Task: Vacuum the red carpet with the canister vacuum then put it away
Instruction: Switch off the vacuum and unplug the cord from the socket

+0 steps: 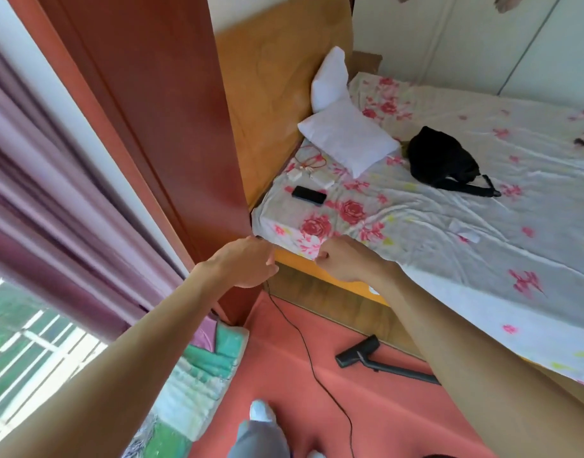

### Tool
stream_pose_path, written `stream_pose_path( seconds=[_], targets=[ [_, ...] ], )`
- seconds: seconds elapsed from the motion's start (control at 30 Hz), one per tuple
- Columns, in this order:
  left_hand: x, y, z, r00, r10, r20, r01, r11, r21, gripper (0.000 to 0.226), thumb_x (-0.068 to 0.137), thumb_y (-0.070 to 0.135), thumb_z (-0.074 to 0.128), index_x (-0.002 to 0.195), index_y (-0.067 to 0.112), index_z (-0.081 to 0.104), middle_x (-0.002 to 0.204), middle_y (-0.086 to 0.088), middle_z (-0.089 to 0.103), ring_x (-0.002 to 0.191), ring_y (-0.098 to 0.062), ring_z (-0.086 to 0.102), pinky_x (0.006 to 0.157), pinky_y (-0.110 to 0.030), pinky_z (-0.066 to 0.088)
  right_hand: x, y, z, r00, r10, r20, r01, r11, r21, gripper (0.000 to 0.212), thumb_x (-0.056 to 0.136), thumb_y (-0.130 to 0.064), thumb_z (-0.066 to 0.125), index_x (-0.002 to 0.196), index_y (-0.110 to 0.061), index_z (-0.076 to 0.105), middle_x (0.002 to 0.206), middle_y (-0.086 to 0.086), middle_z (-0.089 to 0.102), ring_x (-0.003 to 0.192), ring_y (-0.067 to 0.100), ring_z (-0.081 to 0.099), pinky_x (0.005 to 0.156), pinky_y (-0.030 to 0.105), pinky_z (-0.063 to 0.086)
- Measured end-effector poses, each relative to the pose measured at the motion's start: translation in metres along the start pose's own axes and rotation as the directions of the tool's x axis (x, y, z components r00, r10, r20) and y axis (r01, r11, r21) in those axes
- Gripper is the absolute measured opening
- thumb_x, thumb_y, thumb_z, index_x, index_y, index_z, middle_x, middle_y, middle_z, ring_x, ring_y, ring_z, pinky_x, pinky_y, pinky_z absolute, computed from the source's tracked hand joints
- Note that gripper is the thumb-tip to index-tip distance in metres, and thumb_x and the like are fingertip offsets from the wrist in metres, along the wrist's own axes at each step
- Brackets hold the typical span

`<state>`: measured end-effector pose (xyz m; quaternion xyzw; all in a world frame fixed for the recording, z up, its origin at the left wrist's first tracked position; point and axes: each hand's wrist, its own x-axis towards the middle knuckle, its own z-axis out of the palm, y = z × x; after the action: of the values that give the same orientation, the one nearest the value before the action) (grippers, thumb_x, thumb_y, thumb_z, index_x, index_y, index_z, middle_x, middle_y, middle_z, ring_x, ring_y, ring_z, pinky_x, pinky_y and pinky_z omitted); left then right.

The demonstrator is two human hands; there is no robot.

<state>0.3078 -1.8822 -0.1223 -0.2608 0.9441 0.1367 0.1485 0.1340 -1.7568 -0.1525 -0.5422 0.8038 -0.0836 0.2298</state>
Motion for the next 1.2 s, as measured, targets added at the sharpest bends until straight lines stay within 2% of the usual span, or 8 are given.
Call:
stream_pose_path(
  seconds=[0.23, 0.43, 0.63, 0.8, 0.93, 1.1, 1.13, 1.2],
  targets=[
    [0.089, -0.041, -0.014, 1.0, -0.001, 0.026, 0.003, 0.998, -0.069, 0.03, 0.101, 0.035, 0.05, 0.119, 0.017, 0.066, 0.12, -0.006, 0.069, 0.106, -0.027, 0.066, 0.091, -0.043, 0.055, 0.084, 0.01, -0.021, 0.997, 0.011, 0.074, -0.007, 0.999, -0.053, 0.039, 0.096, -0.018, 0.046, 0.062, -0.011, 0.029, 0.058, 0.005, 0.026, 0.053, 0.02, 0.026, 0.055, 0.035, 0.022],
    [0.168, -0.045, -0.047, 0.997, 0.073, 0.01, -0.071, 0.988, -0.138, 0.032, 0.101, 0.028, 0.044, 0.115, 0.007, 0.065, 0.115, -0.012, 0.067, 0.103, -0.03, 0.064, 0.083, -0.039, 0.051, 0.149, 0.028, -0.061, 0.991, 0.108, 0.078, -0.099, 0.989, -0.112, 0.039, 0.095, -0.021, 0.044, 0.06, -0.014, 0.027, 0.06, 0.004, 0.026, 0.058, 0.021, 0.03, 0.056, 0.038, 0.024],
    [0.207, -0.061, -0.064, 0.996, 0.089, 0.028, -0.083, 0.984, -0.157, 0.033, 0.103, 0.031, 0.045, 0.117, 0.008, 0.064, 0.117, -0.009, 0.067, 0.106, -0.028, 0.063, 0.087, -0.036, 0.05, 0.199, 0.019, -0.078, 0.991, 0.076, 0.107, -0.063, 0.991, -0.119, 0.043, 0.095, -0.02, 0.046, 0.056, -0.015, 0.031, 0.055, 0.002, 0.027, 0.053, 0.019, 0.031, 0.056, 0.037, 0.026],
    [0.236, -0.08, -0.071, 0.998, 0.023, 0.058, -0.014, 0.987, -0.16, 0.032, 0.102, 0.037, 0.047, 0.12, 0.016, 0.064, 0.118, -0.007, 0.067, 0.108, -0.028, 0.063, 0.092, -0.045, 0.053, 0.24, 0.029, -0.081, 0.983, 0.074, 0.165, -0.047, 0.986, -0.158, 0.041, 0.097, -0.024, 0.045, 0.058, -0.015, 0.038, 0.056, 0.002, 0.038, 0.05, 0.019, 0.04, 0.053, 0.034, 0.033],
    [0.258, -0.088, -0.081, 0.998, -0.023, 0.066, 0.034, 0.983, -0.18, 0.032, 0.103, 0.034, 0.048, 0.119, 0.012, 0.065, 0.12, -0.008, 0.066, 0.11, -0.028, 0.062, 0.093, -0.043, 0.053, 0.282, 0.036, -0.088, 0.981, 0.008, 0.193, 0.021, 0.989, -0.149, 0.042, 0.099, -0.022, 0.044, 0.058, -0.016, 0.035, 0.059, 0.001, 0.04, 0.053, 0.016, 0.042, 0.054, 0.029, 0.034],
    [0.3, -0.099, -0.095, 0.987, -0.128, 0.095, 0.143, 0.974, -0.175, 0.034, 0.102, 0.032, 0.048, 0.103, 0.005, 0.07, 0.104, -0.01, 0.072, 0.096, -0.027, 0.066, 0.086, -0.047, 0.056, 0.337, 0.042, -0.099, 0.967, -0.049, 0.25, 0.085, 0.987, -0.136, 0.042, 0.099, -0.012, 0.038, 0.06, -0.016, 0.025, 0.062, -0.001, 0.03, 0.055, 0.01, 0.031, 0.05, 0.022, 0.022],
    [0.309, -0.1, -0.1, 0.983, -0.154, 0.105, 0.171, 0.968, -0.186, 0.035, 0.101, 0.031, 0.047, 0.102, 0.005, 0.07, 0.103, -0.01, 0.072, 0.094, -0.028, 0.067, 0.085, -0.046, 0.056, 0.347, 0.043, -0.102, 0.968, -0.054, 0.247, 0.082, 0.991, -0.101, 0.039, 0.098, -0.01, 0.039, 0.061, -0.014, 0.028, 0.064, 0.001, 0.033, 0.057, 0.012, 0.034, 0.051, 0.023, 0.026],
    [0.327, -0.099, -0.11, 0.976, -0.186, 0.114, 0.204, 0.962, -0.183, 0.038, 0.102, 0.031, 0.046, 0.103, 0.003, 0.07, 0.102, -0.012, 0.071, 0.094, -0.029, 0.067, 0.082, -0.043, 0.056, 0.374, 0.048, -0.109, 0.962, -0.097, 0.255, 0.13, 0.984, -0.118, 0.027, 0.095, -0.015, 0.044, 0.068, -0.012, 0.043, 0.075, 0.007, 0.051, 0.068, 0.021, 0.049, 0.063, 0.031, 0.044]
  ],
)
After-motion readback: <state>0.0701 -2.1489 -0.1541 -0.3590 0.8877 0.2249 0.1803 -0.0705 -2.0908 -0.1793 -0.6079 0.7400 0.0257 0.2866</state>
